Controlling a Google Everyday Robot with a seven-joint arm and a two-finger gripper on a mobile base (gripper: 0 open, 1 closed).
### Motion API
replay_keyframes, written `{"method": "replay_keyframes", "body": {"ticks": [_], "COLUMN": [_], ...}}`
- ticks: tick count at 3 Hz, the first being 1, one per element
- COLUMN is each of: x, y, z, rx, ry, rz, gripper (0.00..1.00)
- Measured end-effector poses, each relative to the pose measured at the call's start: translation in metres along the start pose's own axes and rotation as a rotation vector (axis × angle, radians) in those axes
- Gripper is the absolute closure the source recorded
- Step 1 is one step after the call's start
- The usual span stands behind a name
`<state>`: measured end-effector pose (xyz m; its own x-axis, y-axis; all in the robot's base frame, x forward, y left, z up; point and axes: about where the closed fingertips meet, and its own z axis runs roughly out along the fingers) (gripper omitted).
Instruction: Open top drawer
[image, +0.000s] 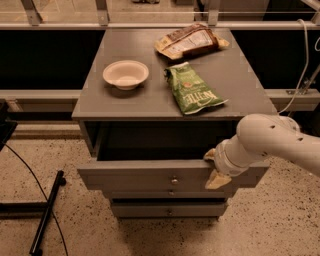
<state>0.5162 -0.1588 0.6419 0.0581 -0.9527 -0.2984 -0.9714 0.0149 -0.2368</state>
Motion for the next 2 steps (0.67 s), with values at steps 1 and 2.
{"method": "replay_keyframes", "body": {"ticks": [1, 2], "x": [0.000, -0.010], "y": [0.000, 0.025], "z": [0.000, -0.028], "rx": [0.000, -0.022], "ry": [0.000, -0.033], "rz": [0.000, -0.012], "gripper": [0.36, 0.20]}}
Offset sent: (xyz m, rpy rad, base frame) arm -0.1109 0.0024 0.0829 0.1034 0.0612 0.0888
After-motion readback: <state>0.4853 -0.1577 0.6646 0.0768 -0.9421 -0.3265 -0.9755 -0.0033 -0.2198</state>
